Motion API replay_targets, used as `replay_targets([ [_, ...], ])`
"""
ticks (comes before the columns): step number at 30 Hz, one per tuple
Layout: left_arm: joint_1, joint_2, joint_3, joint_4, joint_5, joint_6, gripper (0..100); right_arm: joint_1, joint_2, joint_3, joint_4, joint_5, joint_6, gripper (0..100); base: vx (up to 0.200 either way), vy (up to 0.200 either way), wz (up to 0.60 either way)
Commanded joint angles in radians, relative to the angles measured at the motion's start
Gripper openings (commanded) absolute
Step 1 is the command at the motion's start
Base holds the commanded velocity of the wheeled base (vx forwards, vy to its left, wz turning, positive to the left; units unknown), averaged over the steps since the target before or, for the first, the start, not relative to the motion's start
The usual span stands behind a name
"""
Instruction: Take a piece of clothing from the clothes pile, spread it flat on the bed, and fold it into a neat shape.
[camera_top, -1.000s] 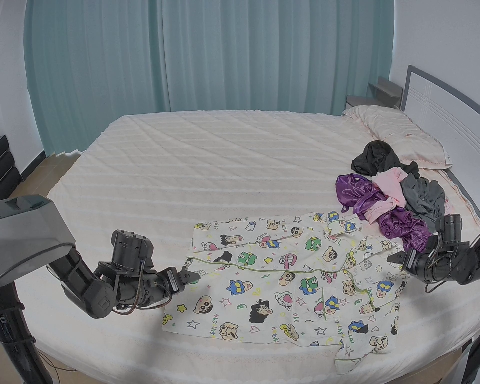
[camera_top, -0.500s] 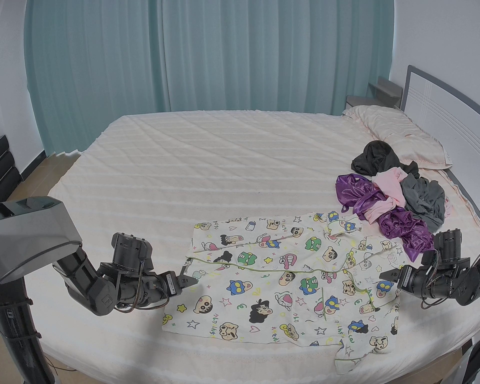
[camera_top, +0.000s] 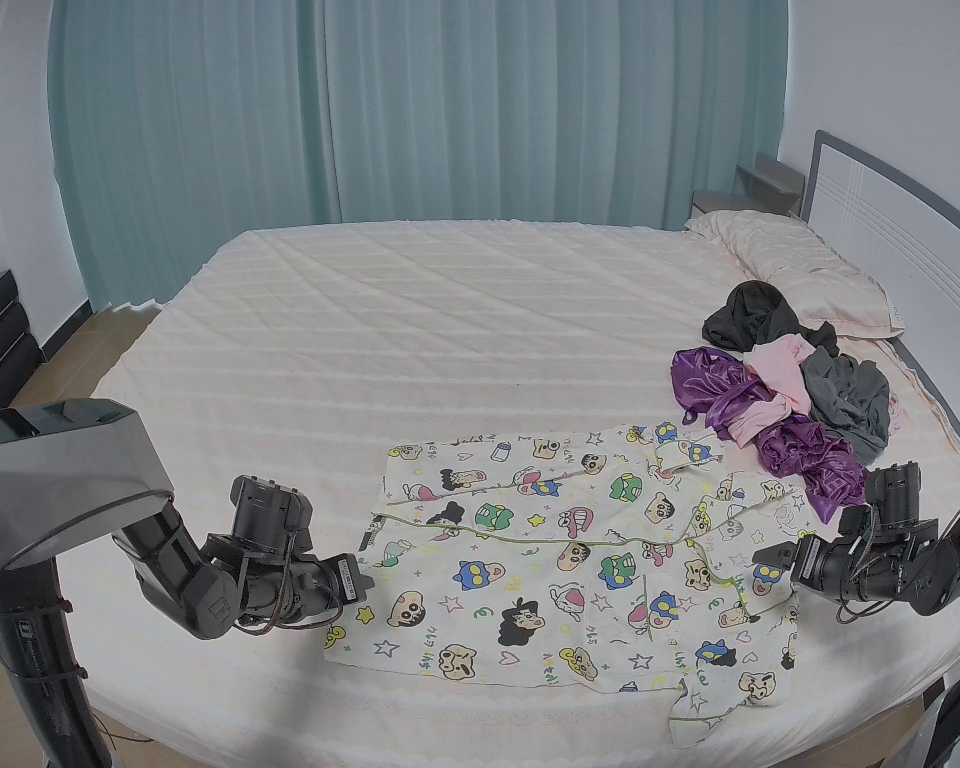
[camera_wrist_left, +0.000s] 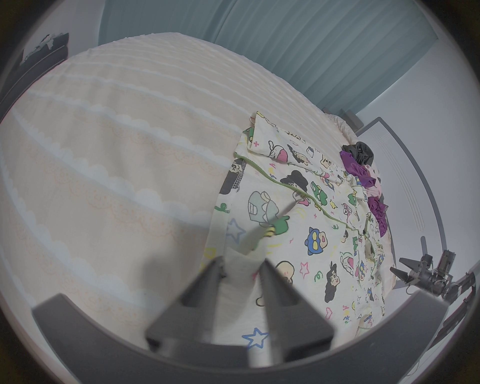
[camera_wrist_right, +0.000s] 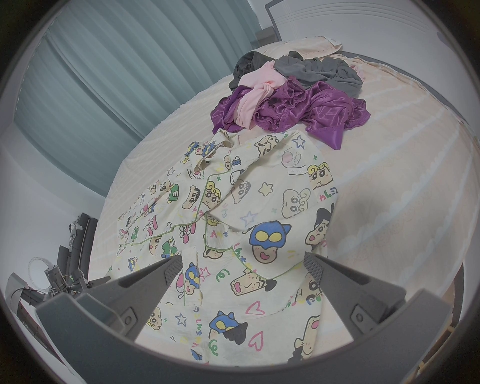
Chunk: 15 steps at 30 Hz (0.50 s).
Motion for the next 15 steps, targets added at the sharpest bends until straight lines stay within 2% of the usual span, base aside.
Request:
replay_targets([
  [1,-0.002,-0.016,0.01,0.0,0.003,0.0,0,0.0,0.003,0.0,0.0,0.001,0.0,100,0.0,0.0,0.0],
  [5,-0.005,-0.051,0.025,0.002,0.003,0.0,0,0.0,0.003,-0.003,0.0,0.001,0.0,100,0.0,0.0,0.0],
  [8,-0.04,-0.085,0.037,0.005,0.012,0.0,0,0.001,0.003,-0.004,0.0,0.001,0.0,100,0.0,0.0,0.0],
  [15,-0.194,-0.091,0.048,0.01,0.103,0.0,0,0.005,0.005,-0.004,0.0,0.003,-0.002,100,0.0,0.0,0.0],
])
